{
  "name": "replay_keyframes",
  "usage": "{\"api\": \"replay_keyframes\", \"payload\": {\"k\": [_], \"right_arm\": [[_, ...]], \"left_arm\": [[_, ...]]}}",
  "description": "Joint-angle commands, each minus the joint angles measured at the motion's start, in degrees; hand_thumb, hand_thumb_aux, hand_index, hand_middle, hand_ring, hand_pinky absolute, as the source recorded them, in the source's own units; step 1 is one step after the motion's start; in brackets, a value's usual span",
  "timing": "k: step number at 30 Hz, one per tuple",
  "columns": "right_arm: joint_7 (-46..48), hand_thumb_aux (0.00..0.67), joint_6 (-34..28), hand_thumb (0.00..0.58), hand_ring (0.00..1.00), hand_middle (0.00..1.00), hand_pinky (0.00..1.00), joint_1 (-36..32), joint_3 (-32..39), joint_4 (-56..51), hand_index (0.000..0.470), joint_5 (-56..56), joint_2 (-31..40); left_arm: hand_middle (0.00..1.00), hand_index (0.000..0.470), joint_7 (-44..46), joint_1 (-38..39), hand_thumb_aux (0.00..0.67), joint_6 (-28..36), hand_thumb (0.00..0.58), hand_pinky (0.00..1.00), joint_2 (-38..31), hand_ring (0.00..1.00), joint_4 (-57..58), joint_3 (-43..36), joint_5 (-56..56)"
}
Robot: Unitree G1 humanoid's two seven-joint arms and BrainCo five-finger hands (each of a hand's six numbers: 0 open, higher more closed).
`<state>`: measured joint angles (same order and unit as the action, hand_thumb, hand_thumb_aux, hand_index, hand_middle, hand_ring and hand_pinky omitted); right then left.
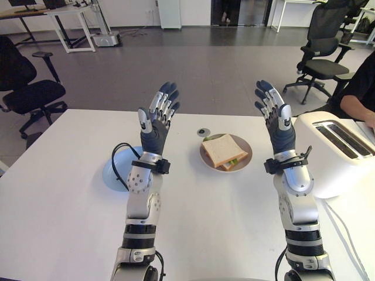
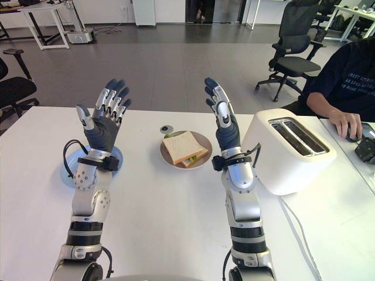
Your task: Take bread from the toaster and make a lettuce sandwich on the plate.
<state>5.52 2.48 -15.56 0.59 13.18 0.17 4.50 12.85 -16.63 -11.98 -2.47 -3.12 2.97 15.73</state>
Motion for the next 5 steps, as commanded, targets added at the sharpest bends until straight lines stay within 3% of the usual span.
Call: {"api": "replay_keyframes", "payload": {"k": [1, 5], "right_arm": [[-0.82, 0.0, 0.17, 0.0, 0.0, 0.0, 0.0, -0.41, -1.1, -0.66, 0.0, 0.68, -0.31], [-1.28, 0.0, 0.82, 0.0, 0.0, 0.0, 0.0, -0.67, -1.69, -0.76, 0.0, 0.71, -0.34]], "left_arm": [[0.0, 0.0, -0.01, 0.2, 0.0, 0.02, 0.0, 0.0, 0.16, 0.0, 0.03, -0.24, -0.75], [0.0, 0.0, 0.06, 0.18, 0.0, -0.03, 0.0, 0.0, 0.14, 0.0, 0.16, -0.27, -0.82]]}}
